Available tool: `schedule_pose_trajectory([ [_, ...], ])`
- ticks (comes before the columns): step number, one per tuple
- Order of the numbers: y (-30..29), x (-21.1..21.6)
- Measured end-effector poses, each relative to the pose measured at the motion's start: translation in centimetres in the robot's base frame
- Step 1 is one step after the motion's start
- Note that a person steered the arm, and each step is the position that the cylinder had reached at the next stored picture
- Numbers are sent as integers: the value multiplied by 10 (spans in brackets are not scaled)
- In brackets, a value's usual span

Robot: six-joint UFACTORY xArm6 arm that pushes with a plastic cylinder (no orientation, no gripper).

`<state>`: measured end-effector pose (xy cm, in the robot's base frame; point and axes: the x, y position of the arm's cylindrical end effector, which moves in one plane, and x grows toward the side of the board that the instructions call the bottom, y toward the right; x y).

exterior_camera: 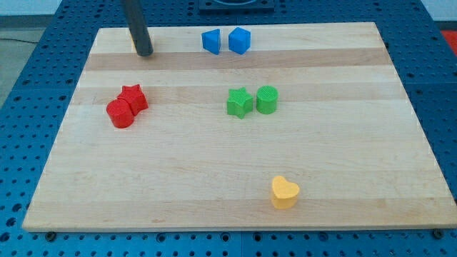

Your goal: Push the blue blocks towards the green blocks

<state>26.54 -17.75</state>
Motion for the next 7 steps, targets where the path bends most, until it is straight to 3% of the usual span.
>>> schedule_pose_trajectory([
  [2, 42, -24],
  [3, 104, -59],
  [5, 150, 5],
  [6, 164, 14],
  [7, 151, -23],
])
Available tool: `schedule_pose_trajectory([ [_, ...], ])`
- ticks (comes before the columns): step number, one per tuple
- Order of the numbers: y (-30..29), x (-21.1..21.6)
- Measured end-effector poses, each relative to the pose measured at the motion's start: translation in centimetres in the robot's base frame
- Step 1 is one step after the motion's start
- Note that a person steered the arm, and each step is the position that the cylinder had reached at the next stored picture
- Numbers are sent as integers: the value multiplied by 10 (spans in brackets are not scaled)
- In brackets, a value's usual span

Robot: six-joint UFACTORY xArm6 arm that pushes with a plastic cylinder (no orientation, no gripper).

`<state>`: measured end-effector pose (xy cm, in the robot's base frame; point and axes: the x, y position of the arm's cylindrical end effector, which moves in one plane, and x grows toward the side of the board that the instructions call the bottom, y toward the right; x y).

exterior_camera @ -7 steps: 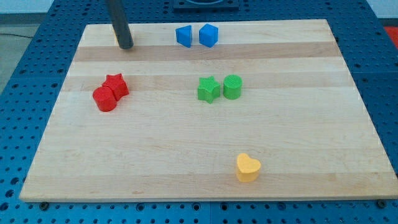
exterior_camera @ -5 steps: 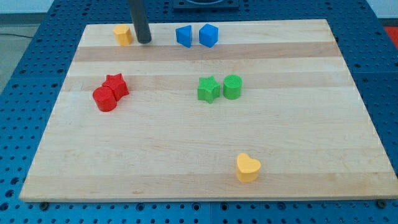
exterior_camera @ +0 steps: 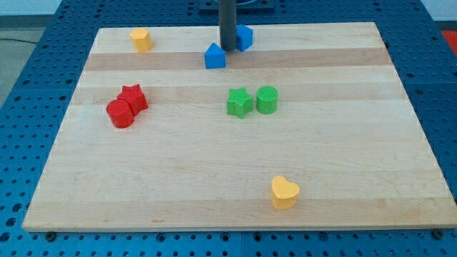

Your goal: Push the blue blocks towards the green blocks

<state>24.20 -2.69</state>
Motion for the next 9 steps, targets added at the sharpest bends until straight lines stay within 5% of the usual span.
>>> schedule_pose_trajectory([
  [2, -12, -49],
  [3, 29, -33],
  [7, 186, 152],
  [8, 195, 216],
  [9, 127, 220],
])
